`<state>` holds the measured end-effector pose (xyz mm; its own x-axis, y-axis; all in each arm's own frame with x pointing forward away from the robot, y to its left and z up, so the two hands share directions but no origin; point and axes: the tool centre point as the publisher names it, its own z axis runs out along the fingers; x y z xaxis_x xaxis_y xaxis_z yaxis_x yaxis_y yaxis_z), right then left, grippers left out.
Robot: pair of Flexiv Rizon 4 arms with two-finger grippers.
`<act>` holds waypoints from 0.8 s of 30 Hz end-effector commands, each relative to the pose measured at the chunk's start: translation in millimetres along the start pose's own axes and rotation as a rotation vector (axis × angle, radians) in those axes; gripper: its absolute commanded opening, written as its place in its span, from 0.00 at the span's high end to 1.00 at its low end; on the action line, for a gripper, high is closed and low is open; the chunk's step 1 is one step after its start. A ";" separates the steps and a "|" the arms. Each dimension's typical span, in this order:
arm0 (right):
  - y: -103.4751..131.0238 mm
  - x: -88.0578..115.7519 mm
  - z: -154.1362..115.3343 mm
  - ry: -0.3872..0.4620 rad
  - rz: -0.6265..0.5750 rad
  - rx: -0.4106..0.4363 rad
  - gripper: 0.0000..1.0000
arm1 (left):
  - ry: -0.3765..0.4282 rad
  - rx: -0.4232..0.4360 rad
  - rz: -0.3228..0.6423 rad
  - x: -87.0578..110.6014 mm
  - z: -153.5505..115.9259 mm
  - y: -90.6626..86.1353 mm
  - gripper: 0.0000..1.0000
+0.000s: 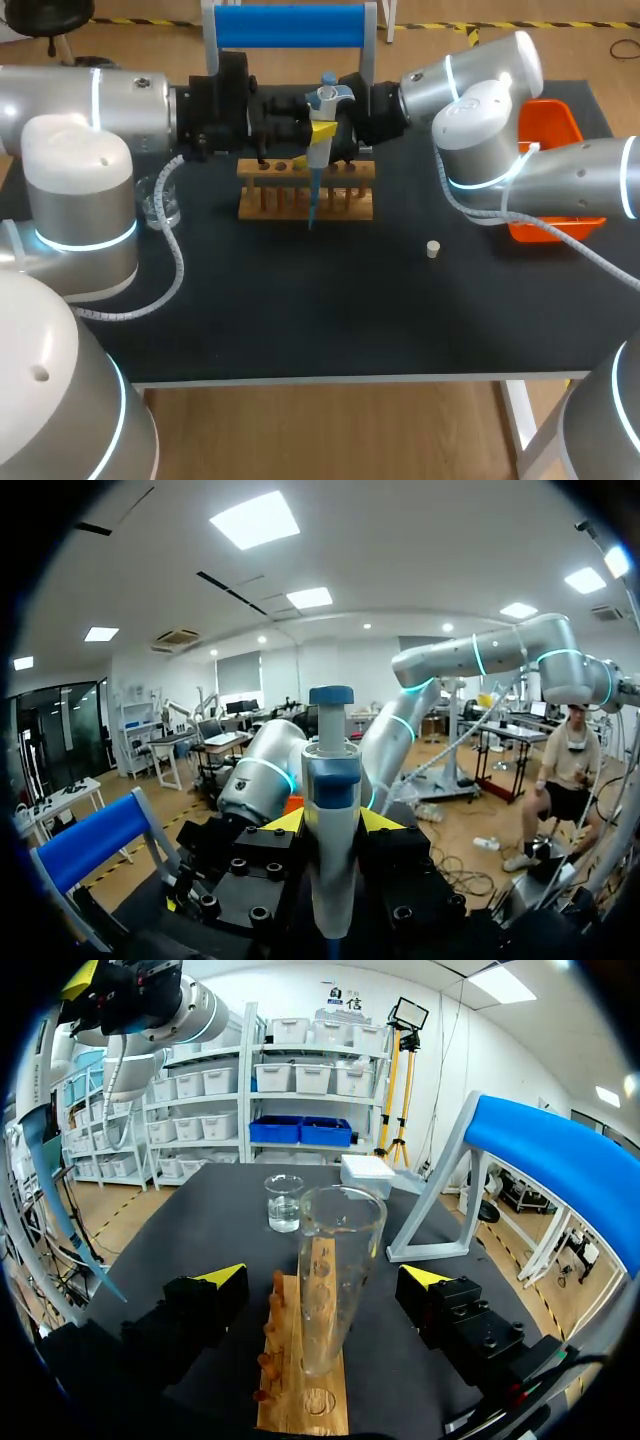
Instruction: Invert the test tube, pick up the pipette, mount the tip to pipette, aspirate from beaker and dispense into the tube, eject the tip, return the pipette, and cap with the stopper.
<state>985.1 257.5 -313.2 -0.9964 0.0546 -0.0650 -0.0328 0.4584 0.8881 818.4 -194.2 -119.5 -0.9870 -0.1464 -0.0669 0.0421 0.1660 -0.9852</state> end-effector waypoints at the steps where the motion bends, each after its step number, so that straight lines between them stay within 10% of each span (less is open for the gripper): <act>1: 1.2 1.3 -5.3 -0.002 -0.012 -0.003 0.00 | -0.001 -0.002 -0.001 -0.2 0.8 -0.7 1.00; 24: -15.2 32.0 -94.7 -0.032 -0.056 -0.082 0.00 | -0.001 -0.002 -0.001 -0.2 0.8 -0.7 1.00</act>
<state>956.2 191.1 -291.1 -0.9904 0.0592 -0.1249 -0.0901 0.4089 0.9081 818.5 -194.3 -119.5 -0.9870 -0.1464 -0.0669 0.0421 0.1661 -0.9852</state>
